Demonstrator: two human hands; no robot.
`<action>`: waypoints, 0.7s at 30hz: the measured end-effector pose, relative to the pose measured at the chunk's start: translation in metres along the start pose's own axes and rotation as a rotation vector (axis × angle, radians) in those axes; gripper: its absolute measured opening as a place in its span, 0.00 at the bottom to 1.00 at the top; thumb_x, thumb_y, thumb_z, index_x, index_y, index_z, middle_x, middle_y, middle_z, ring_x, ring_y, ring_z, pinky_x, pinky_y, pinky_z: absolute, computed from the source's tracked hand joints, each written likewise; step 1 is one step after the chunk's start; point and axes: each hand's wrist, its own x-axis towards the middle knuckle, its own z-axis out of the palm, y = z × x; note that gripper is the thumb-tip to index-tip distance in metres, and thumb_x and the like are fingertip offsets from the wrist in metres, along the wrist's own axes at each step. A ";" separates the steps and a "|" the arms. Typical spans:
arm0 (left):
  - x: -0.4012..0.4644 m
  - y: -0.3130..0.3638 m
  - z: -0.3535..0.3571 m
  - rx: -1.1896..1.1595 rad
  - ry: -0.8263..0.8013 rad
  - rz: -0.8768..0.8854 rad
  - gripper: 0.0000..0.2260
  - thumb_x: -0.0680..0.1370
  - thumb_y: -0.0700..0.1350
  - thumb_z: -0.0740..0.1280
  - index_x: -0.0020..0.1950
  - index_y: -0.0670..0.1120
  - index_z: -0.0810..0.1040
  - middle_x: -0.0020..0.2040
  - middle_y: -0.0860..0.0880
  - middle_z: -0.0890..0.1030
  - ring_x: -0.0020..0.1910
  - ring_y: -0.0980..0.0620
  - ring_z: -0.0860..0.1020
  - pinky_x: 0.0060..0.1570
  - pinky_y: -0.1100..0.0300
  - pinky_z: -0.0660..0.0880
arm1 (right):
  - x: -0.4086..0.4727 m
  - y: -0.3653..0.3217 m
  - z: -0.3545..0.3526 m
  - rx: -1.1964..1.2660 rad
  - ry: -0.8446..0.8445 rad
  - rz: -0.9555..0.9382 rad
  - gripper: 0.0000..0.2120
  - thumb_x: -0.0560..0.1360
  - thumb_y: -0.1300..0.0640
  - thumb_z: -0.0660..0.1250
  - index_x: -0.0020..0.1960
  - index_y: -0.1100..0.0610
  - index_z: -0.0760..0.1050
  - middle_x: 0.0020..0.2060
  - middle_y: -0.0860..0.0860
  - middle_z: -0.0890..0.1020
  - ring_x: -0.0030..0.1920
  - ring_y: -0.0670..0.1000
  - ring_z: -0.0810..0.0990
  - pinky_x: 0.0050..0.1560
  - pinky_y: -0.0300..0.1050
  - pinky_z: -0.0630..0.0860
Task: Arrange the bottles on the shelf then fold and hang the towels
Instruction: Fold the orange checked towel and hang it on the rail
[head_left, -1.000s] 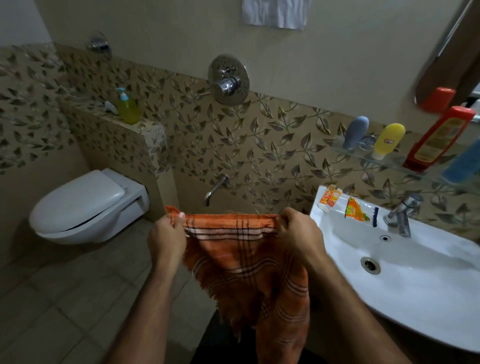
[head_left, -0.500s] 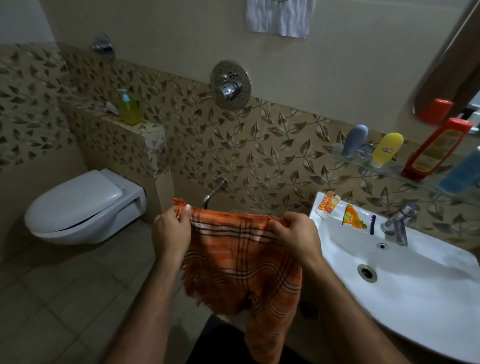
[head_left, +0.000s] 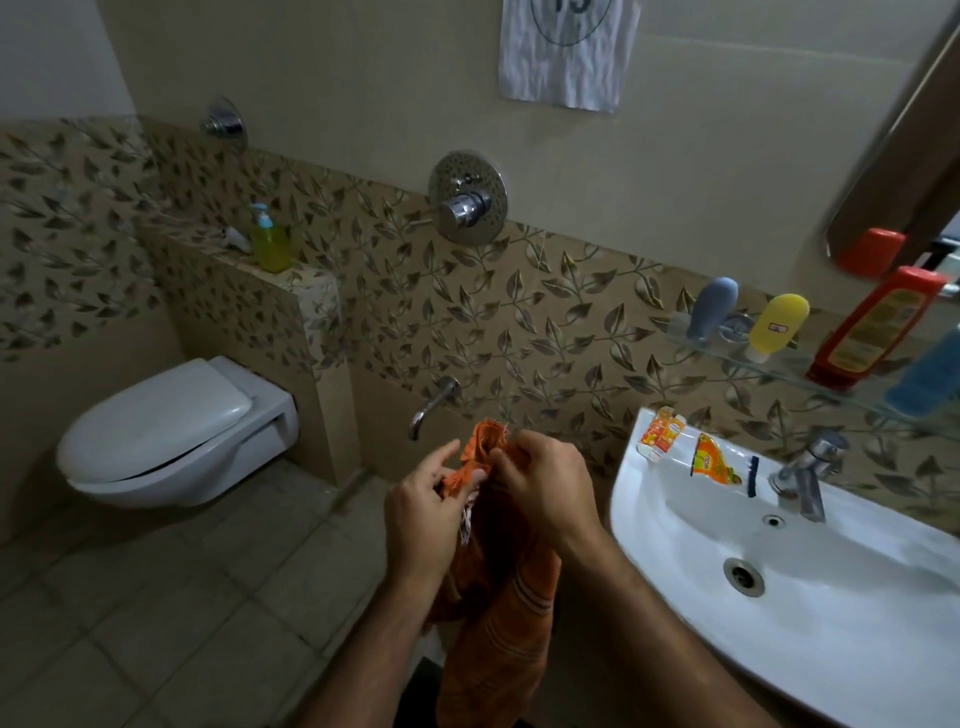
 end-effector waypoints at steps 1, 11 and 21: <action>0.004 -0.001 -0.001 -0.034 -0.074 -0.012 0.29 0.71 0.47 0.76 0.70 0.55 0.71 0.31 0.63 0.79 0.35 0.65 0.79 0.35 0.75 0.70 | -0.001 0.000 -0.001 0.022 -0.043 -0.039 0.07 0.76 0.49 0.69 0.41 0.50 0.78 0.33 0.43 0.79 0.34 0.43 0.78 0.33 0.41 0.73; 0.058 0.017 -0.034 -0.164 -0.932 -0.076 0.22 0.77 0.38 0.70 0.67 0.56 0.75 0.56 0.55 0.82 0.55 0.64 0.79 0.55 0.69 0.73 | -0.003 0.009 -0.022 0.209 -0.304 -0.184 0.05 0.76 0.52 0.70 0.47 0.53 0.82 0.39 0.48 0.85 0.41 0.46 0.82 0.44 0.53 0.79; 0.062 0.031 -0.028 0.226 -0.442 0.117 0.09 0.76 0.41 0.71 0.42 0.56 0.79 0.38 0.57 0.81 0.38 0.63 0.80 0.36 0.70 0.73 | -0.007 0.023 -0.036 0.218 -0.427 0.043 0.12 0.69 0.44 0.75 0.43 0.50 0.77 0.39 0.49 0.83 0.40 0.47 0.82 0.42 0.54 0.82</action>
